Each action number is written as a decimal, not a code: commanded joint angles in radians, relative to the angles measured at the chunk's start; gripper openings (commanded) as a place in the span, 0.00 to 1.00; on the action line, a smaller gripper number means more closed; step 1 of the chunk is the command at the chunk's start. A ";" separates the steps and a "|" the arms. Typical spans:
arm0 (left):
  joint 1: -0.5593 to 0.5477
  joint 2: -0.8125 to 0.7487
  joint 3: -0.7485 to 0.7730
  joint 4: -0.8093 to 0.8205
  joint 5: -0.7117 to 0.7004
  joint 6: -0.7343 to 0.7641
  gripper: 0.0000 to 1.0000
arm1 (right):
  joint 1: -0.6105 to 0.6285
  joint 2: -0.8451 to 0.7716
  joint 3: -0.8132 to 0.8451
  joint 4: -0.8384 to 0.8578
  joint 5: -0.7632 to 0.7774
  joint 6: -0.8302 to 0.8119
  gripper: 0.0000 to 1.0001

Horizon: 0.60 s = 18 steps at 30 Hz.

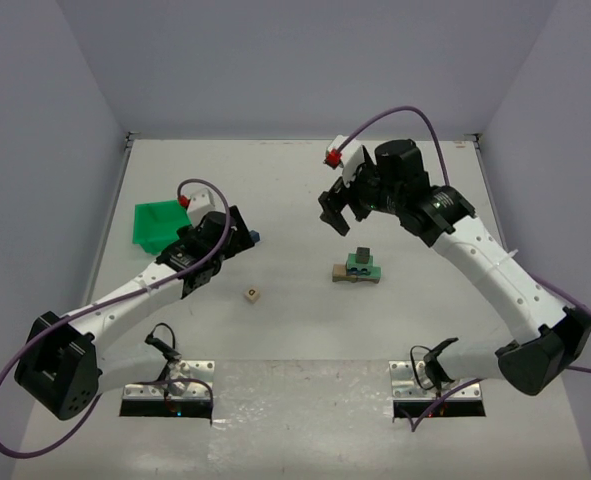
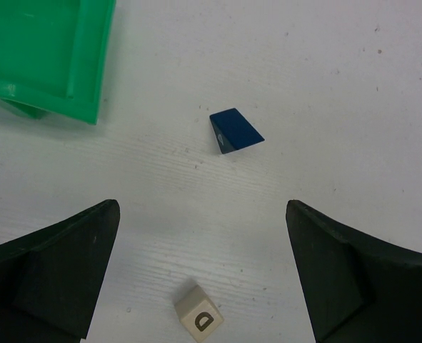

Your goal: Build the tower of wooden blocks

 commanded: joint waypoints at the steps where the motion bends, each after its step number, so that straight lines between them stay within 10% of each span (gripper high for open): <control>1: -0.009 -0.013 0.040 -0.008 -0.048 -0.011 1.00 | 0.080 0.013 -0.084 0.139 0.077 0.214 0.99; 18: -0.010 -0.100 -0.058 -0.144 -0.198 -0.194 1.00 | 0.508 0.324 -0.307 0.564 0.263 0.305 0.99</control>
